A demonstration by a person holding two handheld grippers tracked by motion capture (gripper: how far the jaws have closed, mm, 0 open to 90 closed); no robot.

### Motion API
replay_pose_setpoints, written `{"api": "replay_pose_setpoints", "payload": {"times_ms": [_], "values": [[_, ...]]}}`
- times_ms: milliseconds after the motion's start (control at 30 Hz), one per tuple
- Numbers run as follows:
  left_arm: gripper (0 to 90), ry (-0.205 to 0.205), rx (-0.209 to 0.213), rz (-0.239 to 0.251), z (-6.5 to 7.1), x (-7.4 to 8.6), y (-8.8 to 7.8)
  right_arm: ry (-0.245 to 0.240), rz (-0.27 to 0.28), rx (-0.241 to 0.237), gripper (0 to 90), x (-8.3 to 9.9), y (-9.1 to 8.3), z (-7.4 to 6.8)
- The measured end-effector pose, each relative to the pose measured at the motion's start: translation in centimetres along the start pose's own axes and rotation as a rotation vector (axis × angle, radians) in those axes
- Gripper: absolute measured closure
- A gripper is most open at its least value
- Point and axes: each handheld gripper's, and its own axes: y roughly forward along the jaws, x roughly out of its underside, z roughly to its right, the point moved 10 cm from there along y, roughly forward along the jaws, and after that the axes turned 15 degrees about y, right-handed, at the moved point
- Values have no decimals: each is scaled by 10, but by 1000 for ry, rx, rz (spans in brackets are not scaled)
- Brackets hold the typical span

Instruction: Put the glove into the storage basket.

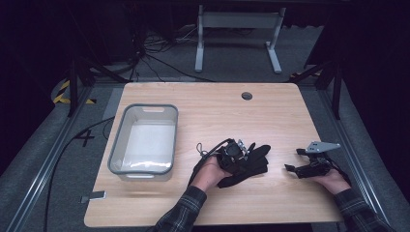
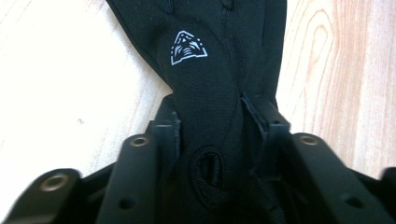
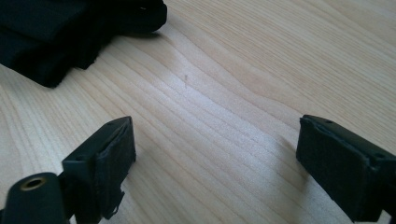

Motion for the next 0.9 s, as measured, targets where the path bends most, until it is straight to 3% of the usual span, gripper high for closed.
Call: {"api": "replay_pose_setpoints", "payload": {"times_ms": [400,600,900], "values": [[668,-35,-19,-7,0,-4,-14,0,0,0,123,0,0,0],[668,-84,-52,37,-5,-9,-34,0,0,0,123,0,0,0],[667,-128,-99,63,-15,-8,-65,0,0,0,123,0,0,0]]}}
